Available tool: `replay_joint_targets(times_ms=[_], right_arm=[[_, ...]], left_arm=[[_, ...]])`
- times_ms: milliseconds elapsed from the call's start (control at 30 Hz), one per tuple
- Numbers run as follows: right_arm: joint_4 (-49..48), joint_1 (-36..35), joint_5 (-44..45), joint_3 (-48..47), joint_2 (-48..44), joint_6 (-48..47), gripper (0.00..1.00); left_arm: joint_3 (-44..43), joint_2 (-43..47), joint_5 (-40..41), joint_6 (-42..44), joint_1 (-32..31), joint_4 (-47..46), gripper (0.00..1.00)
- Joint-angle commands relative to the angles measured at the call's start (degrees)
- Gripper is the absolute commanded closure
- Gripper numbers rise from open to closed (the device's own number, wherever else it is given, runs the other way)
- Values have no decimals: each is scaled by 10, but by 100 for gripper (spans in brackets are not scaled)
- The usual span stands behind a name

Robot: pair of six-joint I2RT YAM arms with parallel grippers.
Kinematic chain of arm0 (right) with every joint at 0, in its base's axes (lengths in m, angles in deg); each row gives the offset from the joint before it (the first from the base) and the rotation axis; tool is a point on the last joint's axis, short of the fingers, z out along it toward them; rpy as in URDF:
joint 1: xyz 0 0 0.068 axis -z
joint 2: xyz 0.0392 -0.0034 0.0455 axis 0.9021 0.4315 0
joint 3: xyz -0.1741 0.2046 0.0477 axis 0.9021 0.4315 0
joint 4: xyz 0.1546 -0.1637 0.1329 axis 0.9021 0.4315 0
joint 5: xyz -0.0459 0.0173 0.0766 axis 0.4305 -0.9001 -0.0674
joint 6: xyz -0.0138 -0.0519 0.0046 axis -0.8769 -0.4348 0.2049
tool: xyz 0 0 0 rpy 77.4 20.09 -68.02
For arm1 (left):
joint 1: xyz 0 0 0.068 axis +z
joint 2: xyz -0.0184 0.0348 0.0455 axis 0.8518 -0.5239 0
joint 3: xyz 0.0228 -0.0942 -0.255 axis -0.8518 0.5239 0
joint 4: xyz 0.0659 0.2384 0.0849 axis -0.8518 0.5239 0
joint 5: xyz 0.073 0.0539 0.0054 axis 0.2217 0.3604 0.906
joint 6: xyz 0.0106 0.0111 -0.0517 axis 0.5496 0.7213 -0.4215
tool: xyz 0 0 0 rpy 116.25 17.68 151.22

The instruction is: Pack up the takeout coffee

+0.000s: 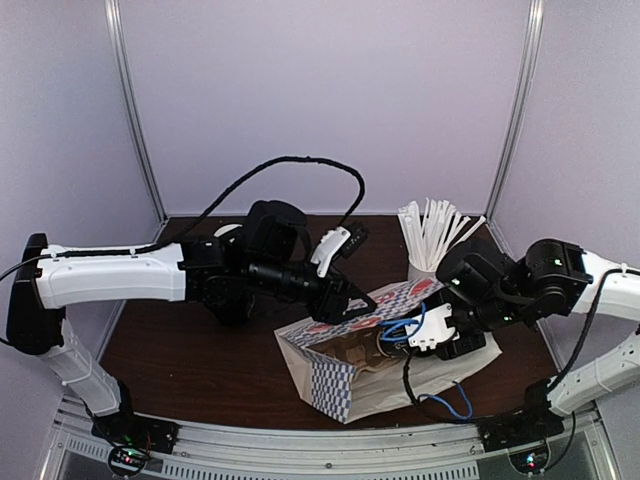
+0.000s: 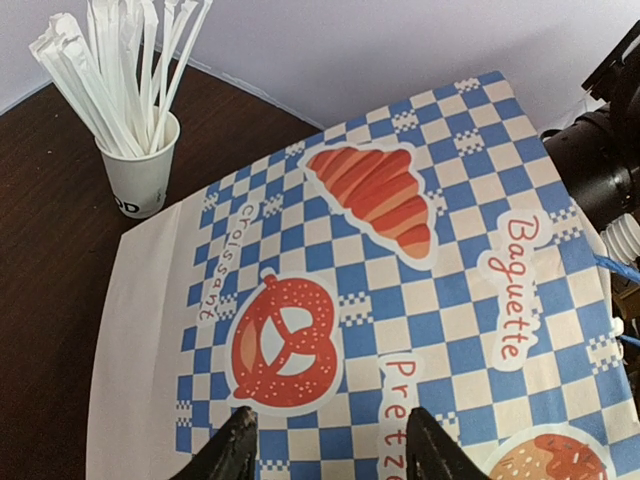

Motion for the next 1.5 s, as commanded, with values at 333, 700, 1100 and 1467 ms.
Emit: replay_joint_targets(times_ms=[333,700,1100,1467], right_arm=[[-75,-32,80,-8,93,21,37],[-18,-34,117,-62,191,21,36],[79,30,36,-219,342,-14,37],[216,85,-44,-401,500,-48,38]], left_arm=[[-3,-6,-4,7,-3,-25,48],[18,23,22,20,-2,-17,48],[57,133,77,53,47,40,41],[112,211,63,61,90,49,40]])
